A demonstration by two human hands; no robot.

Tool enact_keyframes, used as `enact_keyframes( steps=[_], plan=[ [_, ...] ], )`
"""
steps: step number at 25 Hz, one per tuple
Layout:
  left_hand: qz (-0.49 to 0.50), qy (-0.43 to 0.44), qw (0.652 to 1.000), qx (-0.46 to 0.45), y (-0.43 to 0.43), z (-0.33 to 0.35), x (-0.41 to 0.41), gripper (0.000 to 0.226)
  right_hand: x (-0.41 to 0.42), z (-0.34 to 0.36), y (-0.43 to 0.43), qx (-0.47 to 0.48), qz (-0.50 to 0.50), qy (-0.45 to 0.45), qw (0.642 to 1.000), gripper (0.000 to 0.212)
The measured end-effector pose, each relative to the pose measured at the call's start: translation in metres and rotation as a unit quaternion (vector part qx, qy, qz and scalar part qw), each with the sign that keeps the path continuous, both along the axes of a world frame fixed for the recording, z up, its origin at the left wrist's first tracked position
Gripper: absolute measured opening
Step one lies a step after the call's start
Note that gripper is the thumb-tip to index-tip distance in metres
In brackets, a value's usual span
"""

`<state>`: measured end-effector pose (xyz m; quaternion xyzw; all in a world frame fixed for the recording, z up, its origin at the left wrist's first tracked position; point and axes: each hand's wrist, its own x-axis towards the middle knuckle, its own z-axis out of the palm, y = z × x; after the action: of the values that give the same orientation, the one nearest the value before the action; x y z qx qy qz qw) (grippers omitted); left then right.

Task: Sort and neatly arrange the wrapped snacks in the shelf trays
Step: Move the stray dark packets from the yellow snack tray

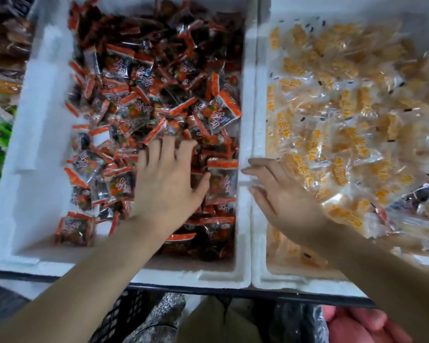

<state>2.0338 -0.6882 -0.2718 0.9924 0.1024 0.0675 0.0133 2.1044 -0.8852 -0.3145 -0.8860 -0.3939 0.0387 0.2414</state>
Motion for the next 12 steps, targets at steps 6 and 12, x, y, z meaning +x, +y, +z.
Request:
enact_keyframes(
  steps=[6, 12],
  plan=[
    [-0.216, -0.014, 0.972, -0.088, -0.092, -0.012, 0.021, 0.024, -0.005, 0.010, -0.120, -0.021, -0.142, 0.006, 0.990, 0.030],
    [-0.355, 0.028, 0.928, -0.109, -0.193, -0.034, 0.060, 0.038, 0.004, 0.001, -0.235, -0.134, -0.348, 0.036, 0.927, 0.052]
  ],
)
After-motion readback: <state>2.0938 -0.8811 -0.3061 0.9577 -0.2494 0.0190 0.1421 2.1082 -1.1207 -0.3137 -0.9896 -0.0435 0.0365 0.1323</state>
